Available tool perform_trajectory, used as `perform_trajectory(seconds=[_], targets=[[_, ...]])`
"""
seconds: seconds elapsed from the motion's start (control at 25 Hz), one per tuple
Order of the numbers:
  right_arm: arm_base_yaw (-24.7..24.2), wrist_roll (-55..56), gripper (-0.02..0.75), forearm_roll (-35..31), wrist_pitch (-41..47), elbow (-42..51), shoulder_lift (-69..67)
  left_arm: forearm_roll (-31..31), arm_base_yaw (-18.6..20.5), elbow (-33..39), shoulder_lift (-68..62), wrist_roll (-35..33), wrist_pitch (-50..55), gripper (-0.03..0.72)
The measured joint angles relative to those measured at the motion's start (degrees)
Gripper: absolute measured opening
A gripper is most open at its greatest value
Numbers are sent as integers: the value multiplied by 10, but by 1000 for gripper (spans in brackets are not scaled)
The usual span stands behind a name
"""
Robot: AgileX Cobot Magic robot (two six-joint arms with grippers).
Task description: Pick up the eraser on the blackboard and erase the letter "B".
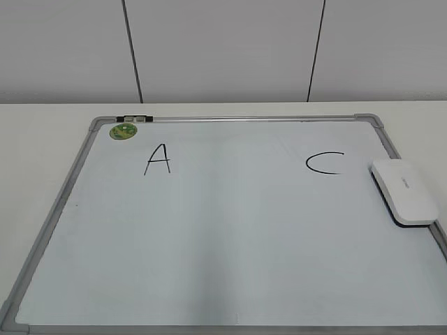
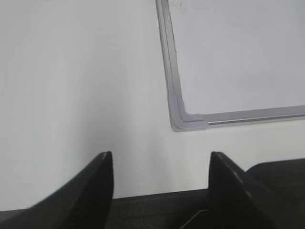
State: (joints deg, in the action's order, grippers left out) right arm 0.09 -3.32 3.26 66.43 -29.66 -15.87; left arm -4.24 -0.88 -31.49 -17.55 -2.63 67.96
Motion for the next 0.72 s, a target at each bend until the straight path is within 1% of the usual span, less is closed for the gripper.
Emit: perform_trajectory(seconds=[0.24, 0.72], targets=[[0, 1, 592, 0, -14, 7, 0, -1, 0, 20, 2, 0, -44, 452], [0, 1, 591, 0, -14, 7, 0, -2, 0, 22, 2, 0, -50, 444]])
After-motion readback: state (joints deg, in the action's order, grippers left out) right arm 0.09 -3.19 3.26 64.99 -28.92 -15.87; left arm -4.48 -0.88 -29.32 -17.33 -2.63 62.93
